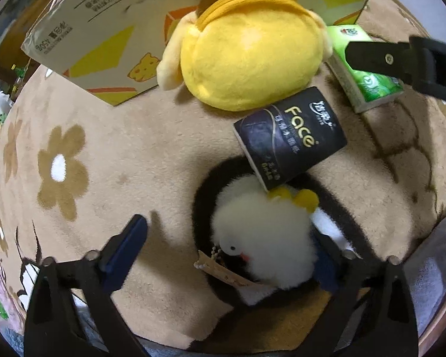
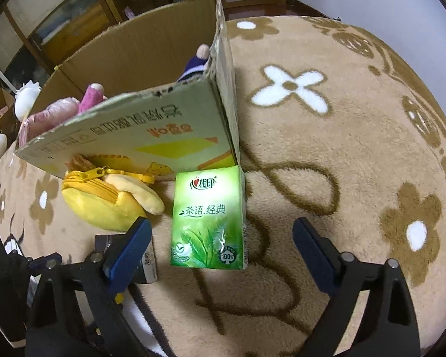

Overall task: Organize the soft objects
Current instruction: 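Grasp the white fluffy penguin plush with the left tool while the right tool grasps the green tissue pack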

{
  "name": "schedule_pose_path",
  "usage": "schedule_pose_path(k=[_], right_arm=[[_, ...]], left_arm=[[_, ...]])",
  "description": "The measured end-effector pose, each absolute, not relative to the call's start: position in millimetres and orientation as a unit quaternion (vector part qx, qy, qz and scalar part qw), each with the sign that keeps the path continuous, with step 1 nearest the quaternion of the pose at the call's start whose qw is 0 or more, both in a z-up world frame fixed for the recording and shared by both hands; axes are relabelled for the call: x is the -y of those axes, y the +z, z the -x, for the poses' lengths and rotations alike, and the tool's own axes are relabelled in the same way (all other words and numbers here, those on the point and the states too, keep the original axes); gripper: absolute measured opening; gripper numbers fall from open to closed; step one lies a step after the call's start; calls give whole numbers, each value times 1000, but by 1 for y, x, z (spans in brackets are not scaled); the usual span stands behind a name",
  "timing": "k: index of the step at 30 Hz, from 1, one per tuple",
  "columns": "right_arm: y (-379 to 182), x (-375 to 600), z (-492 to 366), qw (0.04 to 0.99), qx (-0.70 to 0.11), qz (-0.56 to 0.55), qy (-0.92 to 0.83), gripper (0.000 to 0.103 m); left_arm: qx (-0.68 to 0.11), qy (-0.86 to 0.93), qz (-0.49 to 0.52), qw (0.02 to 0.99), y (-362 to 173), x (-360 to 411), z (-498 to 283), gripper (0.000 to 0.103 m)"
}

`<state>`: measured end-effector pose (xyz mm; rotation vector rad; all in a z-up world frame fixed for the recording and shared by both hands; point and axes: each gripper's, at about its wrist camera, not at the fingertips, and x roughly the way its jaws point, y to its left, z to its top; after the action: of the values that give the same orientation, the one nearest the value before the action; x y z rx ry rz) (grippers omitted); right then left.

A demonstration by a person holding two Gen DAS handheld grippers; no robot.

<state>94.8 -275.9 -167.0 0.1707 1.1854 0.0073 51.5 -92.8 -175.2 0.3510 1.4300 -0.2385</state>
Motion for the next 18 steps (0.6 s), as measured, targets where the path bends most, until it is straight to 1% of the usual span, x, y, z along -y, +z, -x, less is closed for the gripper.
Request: schedule_pose_path(k=[1,4,6,10,12,13,14,15,16,17,18], right_arm=[[-168,275,-96,825,-560,-77,3,96],[-173,271,-97,819,-570,-61,-1,96],[-177,269,-98,815,-577,-50,-8,96],[-184,270,-99,807,-589,-51,-6,86],[-185,270,-100,805,-591,-49,-5,84],[-186,269,-100,805,-591,-47,-4,80],[-186,268,-100,805,-592,-44,-1,77],[-186,266,-100,804,-593,-42,0,72],[-186,263,-99,804,-594,-35,-1,67],[-186,262,-99,803,-595,-26,-4,64],[-187,261,-98,803,-596,-21,-4,59]], left_arm=[[-655,-110,-157,731,-177,93,-53,89],[-658,-109,-152,729,-181,92,-54,89],[-658,-113,-151,729,-183,90,-56,83],[-657,-121,-149,729,-183,90,-53,76],[-657,-126,-148,728,-183,92,-51,69],[-656,-127,-149,729,-183,92,-50,66],[-656,-131,-147,728,-182,93,-50,58],[-657,-137,-144,727,-181,93,-49,53],[-657,-138,-143,727,-181,93,-49,52],[-656,-138,-144,728,-180,94,-49,47],[-656,-139,-145,728,-180,94,-48,42]])
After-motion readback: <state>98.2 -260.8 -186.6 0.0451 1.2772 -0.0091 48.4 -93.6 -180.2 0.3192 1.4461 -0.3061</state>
